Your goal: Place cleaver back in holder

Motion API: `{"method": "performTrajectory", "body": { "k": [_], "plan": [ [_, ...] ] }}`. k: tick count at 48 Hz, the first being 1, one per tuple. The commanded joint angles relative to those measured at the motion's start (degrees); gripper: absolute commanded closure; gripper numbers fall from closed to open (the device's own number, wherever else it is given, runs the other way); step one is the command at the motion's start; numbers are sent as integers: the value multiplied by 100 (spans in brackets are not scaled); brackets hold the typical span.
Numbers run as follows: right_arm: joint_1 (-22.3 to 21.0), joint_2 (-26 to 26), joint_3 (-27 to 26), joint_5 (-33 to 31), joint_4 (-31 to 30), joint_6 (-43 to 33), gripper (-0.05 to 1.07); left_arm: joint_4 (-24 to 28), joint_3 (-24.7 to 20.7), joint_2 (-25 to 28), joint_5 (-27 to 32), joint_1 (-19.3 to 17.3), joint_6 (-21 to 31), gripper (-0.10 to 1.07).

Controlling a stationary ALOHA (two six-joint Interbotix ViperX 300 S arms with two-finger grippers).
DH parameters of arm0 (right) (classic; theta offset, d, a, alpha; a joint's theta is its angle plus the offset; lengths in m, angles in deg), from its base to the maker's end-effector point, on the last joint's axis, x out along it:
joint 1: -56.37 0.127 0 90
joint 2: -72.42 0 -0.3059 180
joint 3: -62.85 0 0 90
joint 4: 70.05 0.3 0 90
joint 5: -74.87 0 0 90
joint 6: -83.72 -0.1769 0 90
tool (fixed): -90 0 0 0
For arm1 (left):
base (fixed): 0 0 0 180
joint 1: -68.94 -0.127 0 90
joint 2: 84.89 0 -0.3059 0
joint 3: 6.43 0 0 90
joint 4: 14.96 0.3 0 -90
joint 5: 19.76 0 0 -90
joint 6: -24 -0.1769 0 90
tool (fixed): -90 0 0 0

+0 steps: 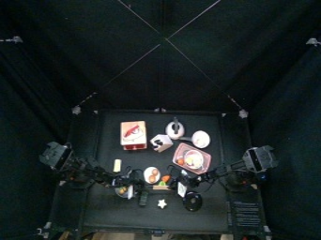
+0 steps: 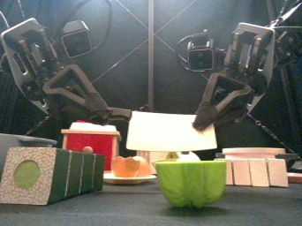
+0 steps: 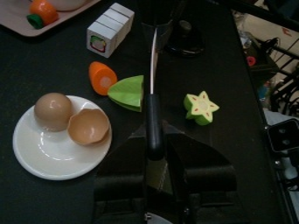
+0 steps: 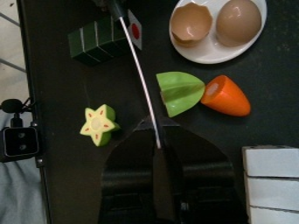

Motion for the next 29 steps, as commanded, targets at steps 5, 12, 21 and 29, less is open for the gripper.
{"method": "performTrajectory", "body": {
  "k": [5,12,21,29],
  "plan": [
    [-9,167,44,18,0,-9,60,88,18,-141,-105,18,0,52],
    [-44,343,53,18,0,0,59,79,18,-387,-167,-62,9,52],
    [-352,729,114,26,-202,0,49,88,97,-879,-158,-369,9,52],
    [-782,1107,132,26,-598,0,37,79,246,-1450,-132,-677,9,52]
  ]
}}
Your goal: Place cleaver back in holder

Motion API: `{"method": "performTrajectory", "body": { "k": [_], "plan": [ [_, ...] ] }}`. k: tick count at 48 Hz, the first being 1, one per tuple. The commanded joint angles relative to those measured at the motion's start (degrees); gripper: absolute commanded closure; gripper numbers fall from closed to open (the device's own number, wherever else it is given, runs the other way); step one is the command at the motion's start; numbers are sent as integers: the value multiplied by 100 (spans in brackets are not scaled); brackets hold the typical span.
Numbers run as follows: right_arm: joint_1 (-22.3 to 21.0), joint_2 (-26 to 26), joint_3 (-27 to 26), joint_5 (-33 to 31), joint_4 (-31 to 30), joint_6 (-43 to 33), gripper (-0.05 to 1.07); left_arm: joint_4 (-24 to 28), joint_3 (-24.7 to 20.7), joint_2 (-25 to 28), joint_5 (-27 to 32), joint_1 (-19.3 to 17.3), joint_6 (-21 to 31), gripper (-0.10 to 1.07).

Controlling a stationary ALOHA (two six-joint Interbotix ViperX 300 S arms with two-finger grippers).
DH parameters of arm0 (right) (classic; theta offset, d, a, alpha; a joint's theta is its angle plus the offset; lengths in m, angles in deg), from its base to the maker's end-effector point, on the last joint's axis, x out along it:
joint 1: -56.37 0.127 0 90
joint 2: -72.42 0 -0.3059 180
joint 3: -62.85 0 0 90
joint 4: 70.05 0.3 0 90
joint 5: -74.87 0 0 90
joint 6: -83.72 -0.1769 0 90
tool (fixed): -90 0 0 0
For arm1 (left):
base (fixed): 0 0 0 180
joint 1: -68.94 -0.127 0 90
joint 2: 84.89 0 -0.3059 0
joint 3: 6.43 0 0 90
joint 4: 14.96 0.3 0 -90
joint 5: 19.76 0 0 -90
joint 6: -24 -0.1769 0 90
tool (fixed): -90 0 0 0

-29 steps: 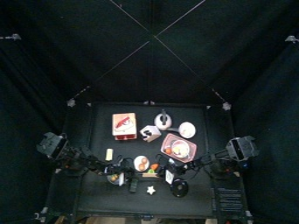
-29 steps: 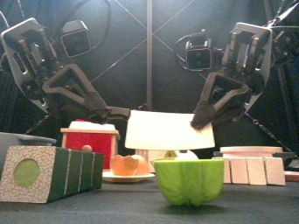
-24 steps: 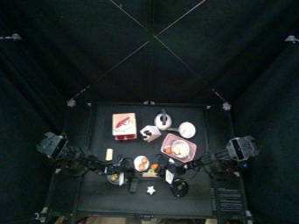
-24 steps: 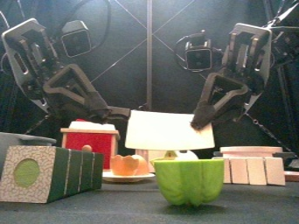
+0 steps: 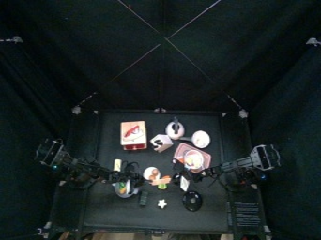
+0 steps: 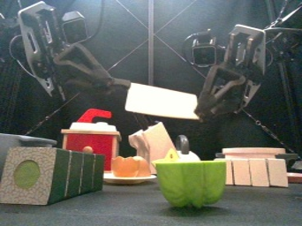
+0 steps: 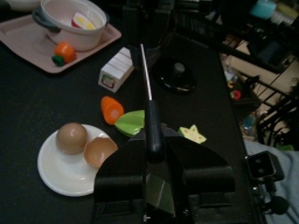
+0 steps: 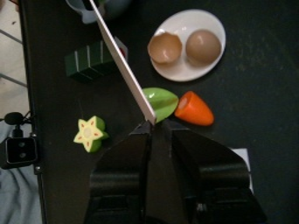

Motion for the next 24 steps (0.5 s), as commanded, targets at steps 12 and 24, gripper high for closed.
{"method": "performTrajectory", "body": {
  "k": [12,24],
  "plan": [
    [-809,712,62,-9,-527,9,33,26,272,-1327,431,-694,-18,52],
    [-1521,756,44,-70,-554,0,33,290,114,-2514,2188,-1775,-62,53]
  ]
}}
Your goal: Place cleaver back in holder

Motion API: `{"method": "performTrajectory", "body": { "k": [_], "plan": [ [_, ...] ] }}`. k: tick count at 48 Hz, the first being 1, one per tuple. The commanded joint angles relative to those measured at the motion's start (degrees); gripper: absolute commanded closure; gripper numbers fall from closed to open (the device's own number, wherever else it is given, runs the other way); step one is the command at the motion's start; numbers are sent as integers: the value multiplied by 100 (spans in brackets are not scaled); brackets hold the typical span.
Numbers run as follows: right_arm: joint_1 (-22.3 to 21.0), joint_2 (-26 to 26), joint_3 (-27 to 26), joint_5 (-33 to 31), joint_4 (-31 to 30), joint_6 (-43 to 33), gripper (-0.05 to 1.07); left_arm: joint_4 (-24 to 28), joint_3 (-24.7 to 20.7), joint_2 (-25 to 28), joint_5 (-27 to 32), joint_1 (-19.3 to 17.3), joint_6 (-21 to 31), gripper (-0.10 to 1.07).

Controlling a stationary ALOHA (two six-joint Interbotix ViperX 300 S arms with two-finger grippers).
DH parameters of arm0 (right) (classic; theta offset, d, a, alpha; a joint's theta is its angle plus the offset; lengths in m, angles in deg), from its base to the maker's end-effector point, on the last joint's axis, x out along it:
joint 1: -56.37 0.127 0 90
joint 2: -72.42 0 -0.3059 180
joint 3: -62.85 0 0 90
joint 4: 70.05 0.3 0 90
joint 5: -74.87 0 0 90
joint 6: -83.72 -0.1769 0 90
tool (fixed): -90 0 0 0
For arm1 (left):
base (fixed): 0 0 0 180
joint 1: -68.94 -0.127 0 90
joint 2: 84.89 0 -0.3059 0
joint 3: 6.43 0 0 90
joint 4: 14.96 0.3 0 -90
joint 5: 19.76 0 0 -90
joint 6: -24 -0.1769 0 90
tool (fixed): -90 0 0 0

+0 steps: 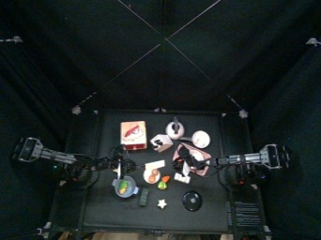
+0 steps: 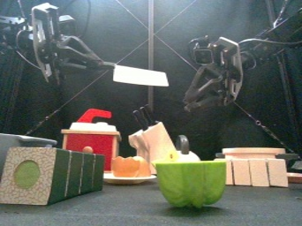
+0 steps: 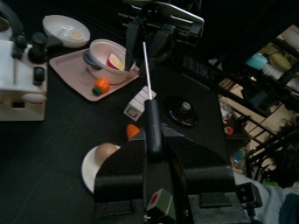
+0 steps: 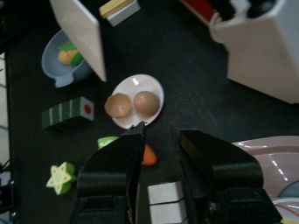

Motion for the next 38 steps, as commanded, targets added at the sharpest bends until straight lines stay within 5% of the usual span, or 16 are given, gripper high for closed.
{"method": "performTrajectory", "body": {
  "k": [1,13,21,27,38],
  "plan": [
    [-255,114,-114,-70,-18,9,33,264,-272,-466,703,-492,-26,53],
    [-905,70,-255,-527,105,-26,33,1301,-1063,-1169,2944,-1995,-18,54],
    [-1195,-149,-343,-932,325,-53,34,1670,-1389,-1020,3542,-2865,-9,54],
    [-1292,-404,-466,-1028,466,-18,34,1670,-1433,-773,3779,-3199,-9,54],
    [-1397,-809,-642,-1055,413,-18,34,1670,-1485,-501,3850,-3217,-18,54]
  ]
}}
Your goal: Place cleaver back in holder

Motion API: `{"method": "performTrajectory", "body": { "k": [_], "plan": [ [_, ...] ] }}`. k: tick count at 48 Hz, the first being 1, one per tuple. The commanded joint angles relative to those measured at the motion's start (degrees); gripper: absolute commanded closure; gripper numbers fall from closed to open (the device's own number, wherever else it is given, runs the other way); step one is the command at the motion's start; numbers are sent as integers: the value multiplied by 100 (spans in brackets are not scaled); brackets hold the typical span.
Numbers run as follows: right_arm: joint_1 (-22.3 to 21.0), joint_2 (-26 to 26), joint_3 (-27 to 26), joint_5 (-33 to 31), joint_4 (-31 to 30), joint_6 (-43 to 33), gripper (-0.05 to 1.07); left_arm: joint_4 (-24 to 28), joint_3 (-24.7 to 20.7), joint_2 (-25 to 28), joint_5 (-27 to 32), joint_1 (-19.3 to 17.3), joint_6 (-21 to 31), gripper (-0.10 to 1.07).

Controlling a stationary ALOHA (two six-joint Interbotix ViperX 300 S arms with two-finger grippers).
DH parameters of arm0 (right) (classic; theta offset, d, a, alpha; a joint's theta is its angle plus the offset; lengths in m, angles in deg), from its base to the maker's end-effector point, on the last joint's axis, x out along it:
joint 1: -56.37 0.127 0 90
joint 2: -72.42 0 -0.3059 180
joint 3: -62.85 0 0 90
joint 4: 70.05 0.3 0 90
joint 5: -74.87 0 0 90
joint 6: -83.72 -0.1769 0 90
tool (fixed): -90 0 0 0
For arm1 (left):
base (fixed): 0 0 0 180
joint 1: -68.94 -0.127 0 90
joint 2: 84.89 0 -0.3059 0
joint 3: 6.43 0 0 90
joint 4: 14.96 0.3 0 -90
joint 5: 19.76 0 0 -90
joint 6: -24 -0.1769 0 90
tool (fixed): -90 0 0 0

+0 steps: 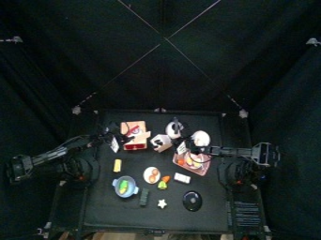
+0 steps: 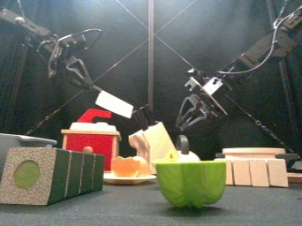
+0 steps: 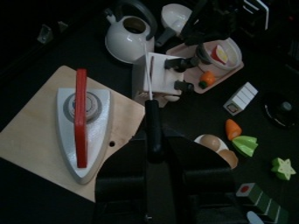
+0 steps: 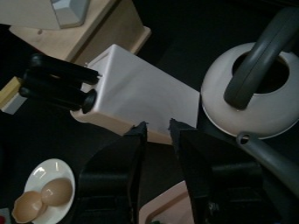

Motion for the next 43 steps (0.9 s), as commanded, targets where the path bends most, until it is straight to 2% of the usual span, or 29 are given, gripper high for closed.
{"method": "performTrajectory", "body": {
  "k": [1,12,27,32,43],
  "plan": [
    [-62,-26,-193,-26,-18,0,34,9,-220,26,18,9,-9,54],
    [-70,-132,-272,-35,-18,9,34,0,-378,202,70,35,0,54],
    [-88,-176,-325,-158,9,-9,35,53,-1204,835,923,0,0,54],
    [-88,-246,-387,-149,-18,0,41,123,-1283,940,1002,-9,0,54],
    [-167,-422,-510,-158,0,0,62,132,-1354,1116,1081,-9,-9,54]
  ]
}}
